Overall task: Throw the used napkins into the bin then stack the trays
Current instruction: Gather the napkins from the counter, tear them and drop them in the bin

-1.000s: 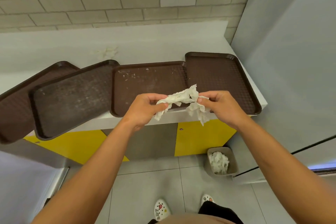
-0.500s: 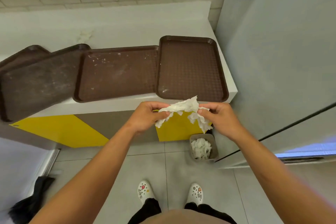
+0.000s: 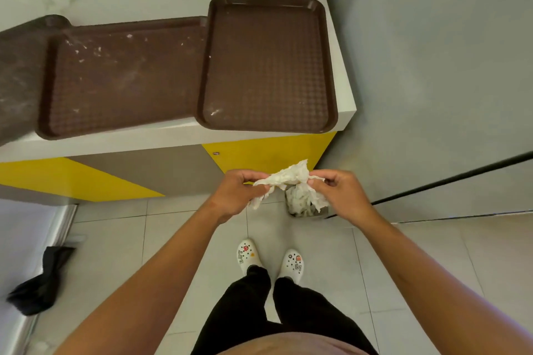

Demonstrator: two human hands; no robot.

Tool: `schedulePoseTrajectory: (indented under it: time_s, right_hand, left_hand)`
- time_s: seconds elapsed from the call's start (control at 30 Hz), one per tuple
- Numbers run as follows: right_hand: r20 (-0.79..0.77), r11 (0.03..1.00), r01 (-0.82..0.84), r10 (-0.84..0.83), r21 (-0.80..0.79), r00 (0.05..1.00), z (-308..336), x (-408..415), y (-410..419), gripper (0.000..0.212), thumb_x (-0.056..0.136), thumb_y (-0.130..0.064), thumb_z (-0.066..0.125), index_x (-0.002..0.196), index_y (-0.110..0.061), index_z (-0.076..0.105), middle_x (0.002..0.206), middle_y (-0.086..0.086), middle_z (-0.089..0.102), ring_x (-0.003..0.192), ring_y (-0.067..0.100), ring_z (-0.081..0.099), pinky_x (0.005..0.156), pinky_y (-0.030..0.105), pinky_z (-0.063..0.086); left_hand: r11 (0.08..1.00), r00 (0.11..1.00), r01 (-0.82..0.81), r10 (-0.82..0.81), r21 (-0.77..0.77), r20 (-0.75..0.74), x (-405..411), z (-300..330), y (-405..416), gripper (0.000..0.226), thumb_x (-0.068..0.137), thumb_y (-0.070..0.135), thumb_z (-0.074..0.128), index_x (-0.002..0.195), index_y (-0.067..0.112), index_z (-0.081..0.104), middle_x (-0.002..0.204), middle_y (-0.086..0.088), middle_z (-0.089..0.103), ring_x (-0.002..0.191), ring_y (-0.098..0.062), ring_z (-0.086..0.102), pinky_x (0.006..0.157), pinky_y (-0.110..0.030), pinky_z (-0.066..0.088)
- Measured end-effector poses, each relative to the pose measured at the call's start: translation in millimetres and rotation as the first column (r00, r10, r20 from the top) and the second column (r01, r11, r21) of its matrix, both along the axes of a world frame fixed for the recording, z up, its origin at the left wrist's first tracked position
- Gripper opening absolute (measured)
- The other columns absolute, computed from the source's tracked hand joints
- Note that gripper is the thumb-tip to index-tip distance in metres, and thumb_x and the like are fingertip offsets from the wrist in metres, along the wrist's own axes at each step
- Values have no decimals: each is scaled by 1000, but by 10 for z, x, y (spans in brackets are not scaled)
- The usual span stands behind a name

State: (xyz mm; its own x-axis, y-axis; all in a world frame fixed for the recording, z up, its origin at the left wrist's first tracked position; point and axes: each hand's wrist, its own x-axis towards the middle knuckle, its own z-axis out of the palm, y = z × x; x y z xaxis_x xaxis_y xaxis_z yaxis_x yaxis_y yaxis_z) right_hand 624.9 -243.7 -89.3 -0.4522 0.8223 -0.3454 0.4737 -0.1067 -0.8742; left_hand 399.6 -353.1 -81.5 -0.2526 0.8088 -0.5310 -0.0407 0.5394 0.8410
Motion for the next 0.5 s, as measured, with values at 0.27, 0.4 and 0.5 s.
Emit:
schedulePoseTrajectory:
  time_s: [0.27,0.4,0.5]
  right_hand:
    - [51,998,60,-60,-5,997,-644,6,206,17,91,-9,72,107,-13,77,60,-34,61,52,-3,50,61,8,41]
    - [48,992,123,-122,-17,991,-980,52,327,17,92,-9,71,106,-19,75,59,-32,62,55,-5,55,63,8,44]
    - [47,985,170,-169,-14,985,-1282,117,410,18,92,-12,72,109,-16,77,75,-22,70,60,-5,58,65,9,47]
  left_hand:
    - [999,1000,-12,11,-48,-25,63,-697,312,21,87,4,74,107,8,74,84,0,72,59,-3,59,52,-20,45]
    - [998,1000,-30,30,-50,1,130,-1082,445,21,86,5,76,96,24,75,86,-3,73,67,-15,60,57,-27,46]
    - [997,999,-47,47,-66,-7,167,-1406,541,21,86,8,76,94,27,75,85,-5,73,65,-17,60,60,-31,47]
